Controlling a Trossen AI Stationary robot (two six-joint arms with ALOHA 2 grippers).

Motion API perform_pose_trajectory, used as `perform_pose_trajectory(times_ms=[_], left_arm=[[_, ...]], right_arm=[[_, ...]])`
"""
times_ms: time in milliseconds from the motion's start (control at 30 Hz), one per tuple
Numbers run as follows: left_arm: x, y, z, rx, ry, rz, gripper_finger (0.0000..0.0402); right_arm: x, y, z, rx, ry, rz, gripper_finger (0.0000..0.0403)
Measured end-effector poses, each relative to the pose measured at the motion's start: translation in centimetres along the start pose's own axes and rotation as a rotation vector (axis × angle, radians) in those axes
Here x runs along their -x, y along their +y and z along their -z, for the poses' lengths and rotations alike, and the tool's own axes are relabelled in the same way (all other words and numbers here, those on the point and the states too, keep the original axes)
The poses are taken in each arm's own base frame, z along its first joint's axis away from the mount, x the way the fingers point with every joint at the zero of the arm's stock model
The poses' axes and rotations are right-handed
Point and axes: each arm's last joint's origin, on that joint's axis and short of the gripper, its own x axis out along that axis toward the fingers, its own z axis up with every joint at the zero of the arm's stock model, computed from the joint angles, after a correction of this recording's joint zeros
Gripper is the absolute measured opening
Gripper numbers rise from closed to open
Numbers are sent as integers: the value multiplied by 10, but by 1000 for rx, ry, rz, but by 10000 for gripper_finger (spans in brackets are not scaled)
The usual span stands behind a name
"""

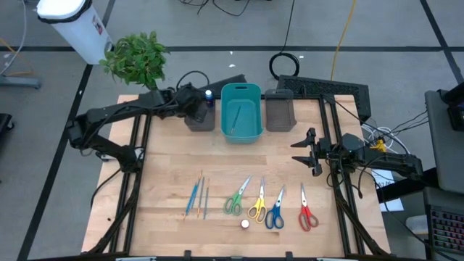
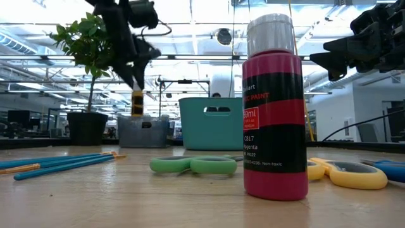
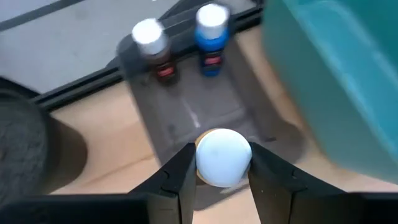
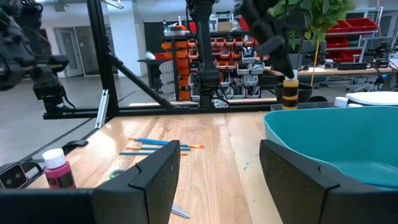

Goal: Pick & Place Paint Supplies
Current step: Put the yellow paint bottle into the left black bin

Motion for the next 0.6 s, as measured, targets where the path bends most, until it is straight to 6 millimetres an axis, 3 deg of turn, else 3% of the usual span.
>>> perform_pose_trajectory(times_ms=[600], left_arm=[[-45,10,33,76,-3,-9,123]], right_arm=[[0,0,0,0,0,0,212]])
